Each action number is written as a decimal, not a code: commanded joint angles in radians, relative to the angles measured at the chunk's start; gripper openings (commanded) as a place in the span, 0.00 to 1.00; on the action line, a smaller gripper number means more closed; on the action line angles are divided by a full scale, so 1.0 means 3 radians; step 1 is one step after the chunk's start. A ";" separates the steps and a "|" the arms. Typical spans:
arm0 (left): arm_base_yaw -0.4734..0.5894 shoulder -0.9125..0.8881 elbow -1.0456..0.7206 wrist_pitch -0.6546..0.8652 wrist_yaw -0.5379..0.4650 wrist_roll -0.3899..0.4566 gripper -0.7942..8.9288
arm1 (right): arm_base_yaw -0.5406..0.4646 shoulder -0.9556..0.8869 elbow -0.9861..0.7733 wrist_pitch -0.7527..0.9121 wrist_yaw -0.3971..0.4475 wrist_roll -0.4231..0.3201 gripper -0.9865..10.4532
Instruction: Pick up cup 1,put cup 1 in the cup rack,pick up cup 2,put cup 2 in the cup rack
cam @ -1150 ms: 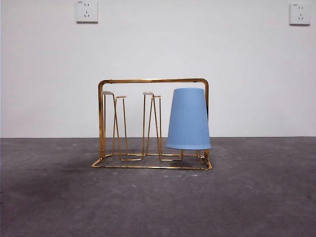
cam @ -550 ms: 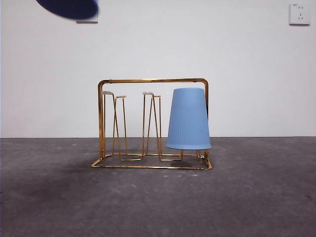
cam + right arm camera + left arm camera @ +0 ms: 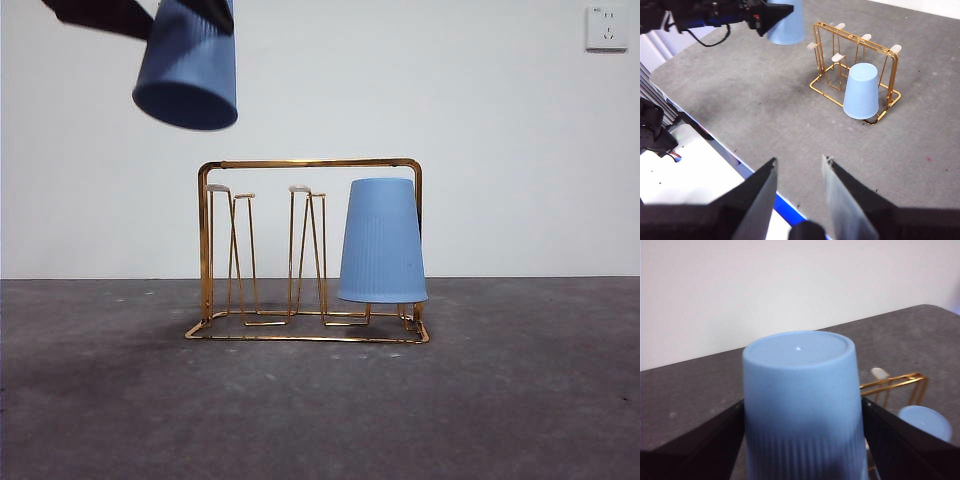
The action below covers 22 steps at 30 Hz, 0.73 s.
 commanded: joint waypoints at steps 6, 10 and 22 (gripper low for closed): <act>0.0209 0.0343 -0.0011 0.0384 0.0271 -0.0075 0.07 | -0.0003 -0.0015 -0.0024 -0.0014 0.0032 0.0111 0.22; 0.0280 0.0501 -0.0011 0.0470 0.0312 -0.0080 0.07 | -0.0003 -0.0015 -0.0024 -0.0005 0.0071 0.0137 0.22; 0.0336 0.0926 -0.0011 0.0693 0.0470 -0.0109 0.07 | -0.0003 -0.0015 -0.0024 -0.0006 0.0156 0.0188 0.22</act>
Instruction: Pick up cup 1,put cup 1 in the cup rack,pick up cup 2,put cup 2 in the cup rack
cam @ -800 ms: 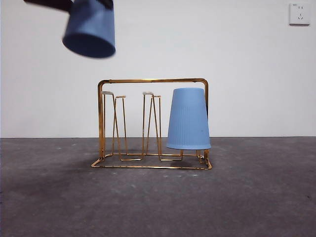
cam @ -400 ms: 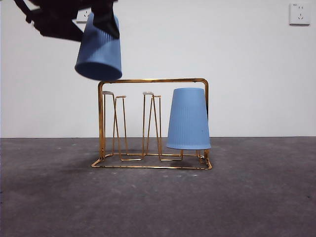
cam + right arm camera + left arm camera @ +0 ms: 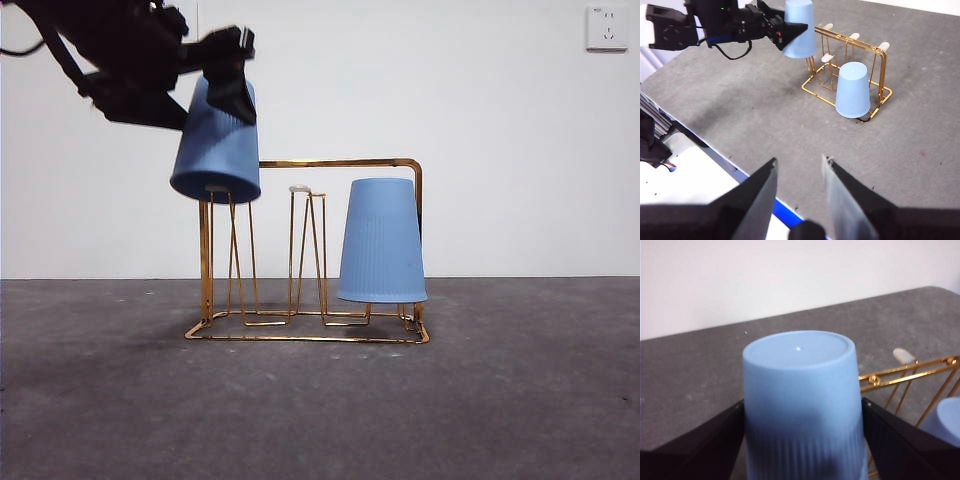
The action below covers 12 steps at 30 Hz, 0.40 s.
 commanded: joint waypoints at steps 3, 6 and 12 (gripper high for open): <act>0.0011 0.0174 -0.0011 0.0038 0.0018 -0.0025 0.07 | -0.0003 -0.0015 -0.0024 -0.0008 0.0058 0.0039 0.22; 0.0011 0.0271 -0.0011 0.0029 0.0019 -0.0050 0.07 | -0.0003 -0.0015 -0.0024 -0.0008 0.0084 0.0038 0.22; 0.0010 0.0412 -0.0011 -0.0036 0.0018 -0.0111 0.07 | -0.0003 -0.0015 -0.0025 -0.0009 0.0142 0.0036 0.22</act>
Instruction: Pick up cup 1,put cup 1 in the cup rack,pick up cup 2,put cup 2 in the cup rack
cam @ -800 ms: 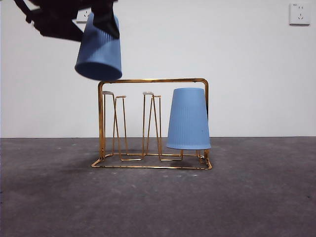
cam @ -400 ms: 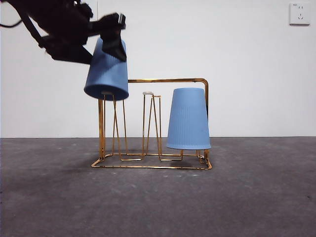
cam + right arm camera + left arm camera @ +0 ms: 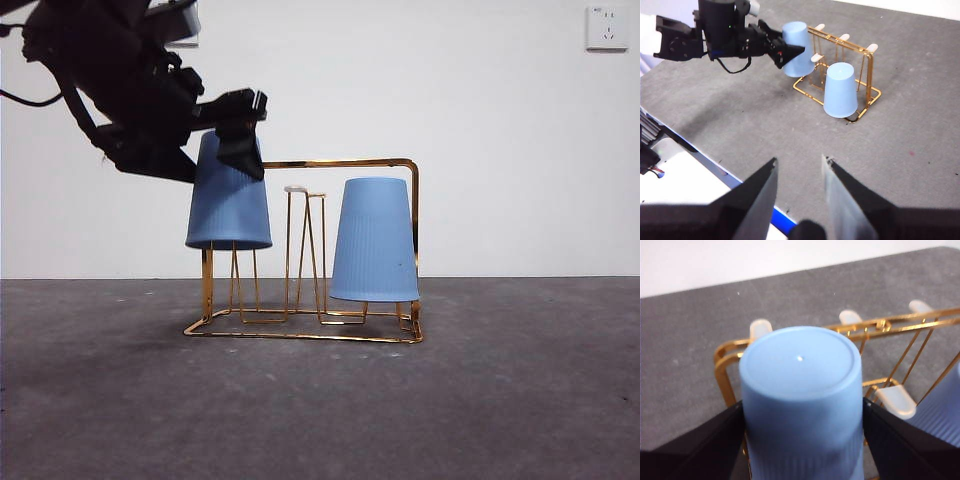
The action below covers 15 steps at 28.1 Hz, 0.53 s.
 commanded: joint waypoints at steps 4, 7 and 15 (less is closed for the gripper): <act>0.0010 0.0109 -0.0011 -0.0142 0.0000 -0.0061 0.07 | -0.0003 -0.0015 -0.0024 -0.0008 0.0023 0.0022 0.22; 0.0011 0.0159 -0.0011 -0.0284 0.0000 -0.0061 0.07 | -0.0003 -0.0015 -0.0025 -0.0008 0.0023 0.0000 0.22; 0.0004 0.0324 -0.0011 -0.0496 0.0004 -0.0109 0.08 | -0.0003 -0.0014 -0.0025 -0.0008 0.0027 -0.0005 0.22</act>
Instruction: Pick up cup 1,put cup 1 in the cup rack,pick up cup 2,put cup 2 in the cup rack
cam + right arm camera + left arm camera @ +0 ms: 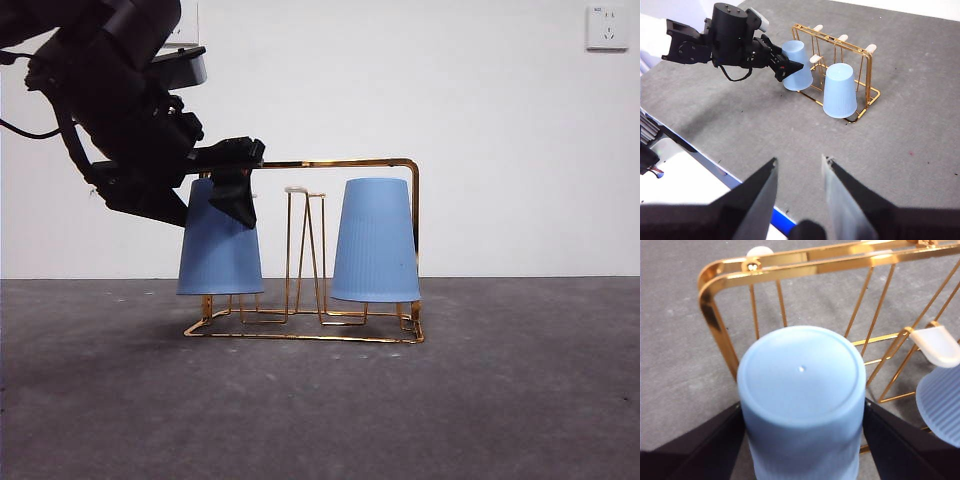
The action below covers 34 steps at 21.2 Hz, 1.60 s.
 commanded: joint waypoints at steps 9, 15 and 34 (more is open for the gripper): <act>0.0006 0.0127 -0.0038 -0.0393 0.0126 -0.0122 0.66 | -0.0003 -0.0014 -0.0024 -0.0009 0.0052 -0.0037 0.22; 0.0014 0.0120 -0.0033 -0.0590 0.0224 -0.0201 0.66 | -0.0003 -0.0014 -0.0024 -0.0009 0.0052 -0.0052 0.22; -0.0008 -0.0900 -0.0033 -0.1962 0.1055 -0.0425 0.66 | -0.0003 -0.0013 -0.0024 -0.0058 0.0051 -0.0085 0.22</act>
